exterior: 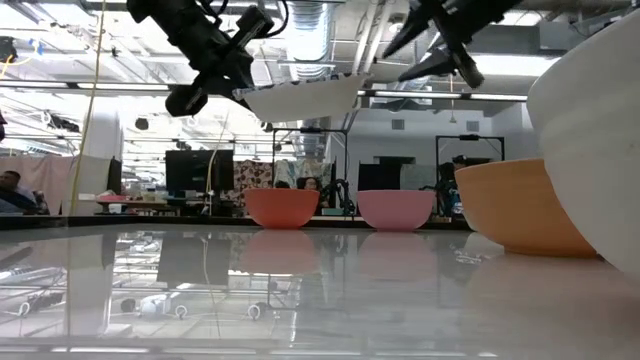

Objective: Nest bowls inside each other
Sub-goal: Stack the blue patterned bowl on top of the blue patterned bowl

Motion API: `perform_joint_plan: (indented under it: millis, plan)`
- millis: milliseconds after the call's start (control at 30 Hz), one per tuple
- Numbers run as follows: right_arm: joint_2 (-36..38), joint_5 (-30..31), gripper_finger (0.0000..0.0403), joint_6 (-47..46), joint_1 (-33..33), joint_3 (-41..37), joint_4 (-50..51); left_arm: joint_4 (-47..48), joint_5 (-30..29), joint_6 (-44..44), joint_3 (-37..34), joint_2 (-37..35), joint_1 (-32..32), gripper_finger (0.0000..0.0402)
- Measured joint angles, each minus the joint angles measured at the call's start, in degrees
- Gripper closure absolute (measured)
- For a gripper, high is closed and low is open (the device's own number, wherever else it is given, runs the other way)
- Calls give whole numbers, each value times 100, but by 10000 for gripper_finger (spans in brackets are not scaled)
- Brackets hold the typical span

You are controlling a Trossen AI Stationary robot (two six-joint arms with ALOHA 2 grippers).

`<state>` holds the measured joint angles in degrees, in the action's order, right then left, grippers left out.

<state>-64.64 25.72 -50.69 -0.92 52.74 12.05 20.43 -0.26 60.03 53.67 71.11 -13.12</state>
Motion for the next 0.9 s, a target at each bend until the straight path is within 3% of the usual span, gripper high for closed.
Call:
perform_joint_plan:
  millis: [267,600,900]
  plan:
    - [-591,-407,179,-112,1,246,-50,-382,-59,-38,0,4,-134,401]
    - [-785,-398,178,-191,1,244,-235,-345,-65,-107,0,4,-162,401]
    - [-870,-426,235,-176,1,244,-193,-355,-163,-116,-2,26,-162,401]
